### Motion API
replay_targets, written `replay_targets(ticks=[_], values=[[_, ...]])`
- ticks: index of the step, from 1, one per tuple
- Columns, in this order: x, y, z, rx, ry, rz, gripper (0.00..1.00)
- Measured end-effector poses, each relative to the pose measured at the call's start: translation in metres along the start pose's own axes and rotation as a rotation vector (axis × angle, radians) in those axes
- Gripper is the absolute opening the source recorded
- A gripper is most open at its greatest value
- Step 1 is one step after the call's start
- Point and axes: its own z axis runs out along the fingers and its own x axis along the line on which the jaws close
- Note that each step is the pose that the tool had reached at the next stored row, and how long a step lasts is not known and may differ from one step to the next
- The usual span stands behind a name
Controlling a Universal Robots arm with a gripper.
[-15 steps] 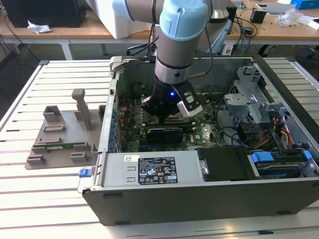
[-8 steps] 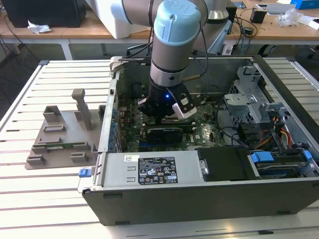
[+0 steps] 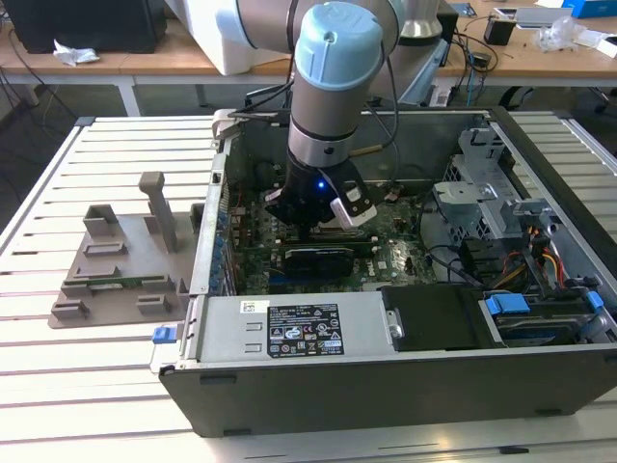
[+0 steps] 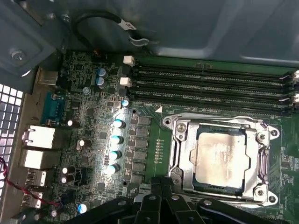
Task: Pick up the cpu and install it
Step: 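Install the second cpu locking lever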
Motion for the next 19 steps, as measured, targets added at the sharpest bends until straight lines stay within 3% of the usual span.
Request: replay_targets(ticks=[6,9,13,14,16,17,18,19], values=[[0.0007,0.0032,-0.0126,-0.0019,-0.0043,-0.001,0.11],[-0.0075,0.0102,-0.0124,-0.0018,-0.0013,-0.001,0.11],[-0.0462,0.0248,-0.0112,-0.0048,0.023,0.003,0.11],[-0.0508,0.0277,-0.011,-0.002,0.025,0.004,0.11],[-0.0549,0.0318,-0.0107,0.0249,0.0277,0.006,0.11],[-0.057,0.0352,-0.0104,0.0611,0.0314,0.01,0.11],[-0.0582,0.0382,-0.0099,0.0883,0.0339,0.013,0.11],[-0.0586,0.0397,-0.0099,0.1047,0.0356,0.015,0.11]])
